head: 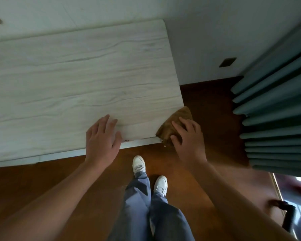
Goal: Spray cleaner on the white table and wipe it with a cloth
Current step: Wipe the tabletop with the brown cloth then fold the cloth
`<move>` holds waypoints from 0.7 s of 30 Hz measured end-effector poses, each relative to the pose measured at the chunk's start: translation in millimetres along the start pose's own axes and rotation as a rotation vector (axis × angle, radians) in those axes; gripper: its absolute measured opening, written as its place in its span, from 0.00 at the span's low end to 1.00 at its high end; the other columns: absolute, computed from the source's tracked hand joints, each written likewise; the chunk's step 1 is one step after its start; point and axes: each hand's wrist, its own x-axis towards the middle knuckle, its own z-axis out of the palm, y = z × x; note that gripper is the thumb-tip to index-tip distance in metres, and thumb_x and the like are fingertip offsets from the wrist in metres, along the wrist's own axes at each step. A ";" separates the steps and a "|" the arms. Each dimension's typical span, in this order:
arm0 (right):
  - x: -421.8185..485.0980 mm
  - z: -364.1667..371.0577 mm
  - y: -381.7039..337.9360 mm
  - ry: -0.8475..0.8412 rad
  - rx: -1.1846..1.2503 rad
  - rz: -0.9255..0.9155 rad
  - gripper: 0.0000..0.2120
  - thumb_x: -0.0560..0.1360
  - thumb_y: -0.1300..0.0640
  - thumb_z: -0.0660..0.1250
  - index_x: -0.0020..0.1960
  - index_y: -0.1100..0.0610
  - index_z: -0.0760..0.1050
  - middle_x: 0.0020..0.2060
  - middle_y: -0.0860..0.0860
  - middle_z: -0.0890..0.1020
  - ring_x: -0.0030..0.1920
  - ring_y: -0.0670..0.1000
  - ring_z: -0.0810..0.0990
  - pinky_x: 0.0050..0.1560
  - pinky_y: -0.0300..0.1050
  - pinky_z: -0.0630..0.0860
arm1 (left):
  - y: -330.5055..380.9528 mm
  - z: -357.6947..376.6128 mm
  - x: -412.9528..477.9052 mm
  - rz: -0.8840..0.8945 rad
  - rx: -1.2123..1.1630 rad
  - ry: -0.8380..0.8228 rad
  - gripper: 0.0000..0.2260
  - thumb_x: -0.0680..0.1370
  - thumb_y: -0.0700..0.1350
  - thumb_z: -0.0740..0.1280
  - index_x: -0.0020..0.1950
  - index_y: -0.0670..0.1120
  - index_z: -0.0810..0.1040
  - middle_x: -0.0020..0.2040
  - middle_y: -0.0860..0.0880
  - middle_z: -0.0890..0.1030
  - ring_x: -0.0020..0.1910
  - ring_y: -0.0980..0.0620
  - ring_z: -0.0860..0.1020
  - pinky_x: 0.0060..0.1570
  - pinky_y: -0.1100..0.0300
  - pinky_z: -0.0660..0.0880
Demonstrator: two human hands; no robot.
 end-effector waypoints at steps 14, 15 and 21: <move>-6.4 18.6 -53.4 0.037 -0.145 -0.011 0.20 0.80 0.49 0.62 0.71 0.51 0.73 0.71 0.52 0.72 0.70 0.56 0.65 0.70 0.54 0.65 | -118.4 -10.0 -67.9 -0.015 0.098 -0.085 0.23 0.83 0.55 0.54 0.76 0.48 0.70 0.78 0.45 0.69 0.77 0.44 0.67 0.73 0.45 0.69; -7.8 25.4 -63.0 0.048 -0.128 -0.023 0.19 0.80 0.50 0.63 0.70 0.51 0.74 0.70 0.52 0.73 0.70 0.56 0.66 0.69 0.54 0.65 | -122.6 -9.5 -67.6 0.000 0.089 -0.089 0.24 0.83 0.56 0.53 0.76 0.49 0.70 0.78 0.45 0.68 0.77 0.44 0.67 0.73 0.45 0.70; -17.5 69.3 -133.7 0.132 -0.046 -0.009 0.17 0.78 0.53 0.67 0.67 0.52 0.78 0.67 0.51 0.76 0.68 0.56 0.68 0.68 0.55 0.66 | -147.0 -7.7 -66.6 0.111 0.047 -0.044 0.23 0.82 0.54 0.54 0.74 0.49 0.72 0.76 0.46 0.69 0.76 0.45 0.68 0.73 0.45 0.67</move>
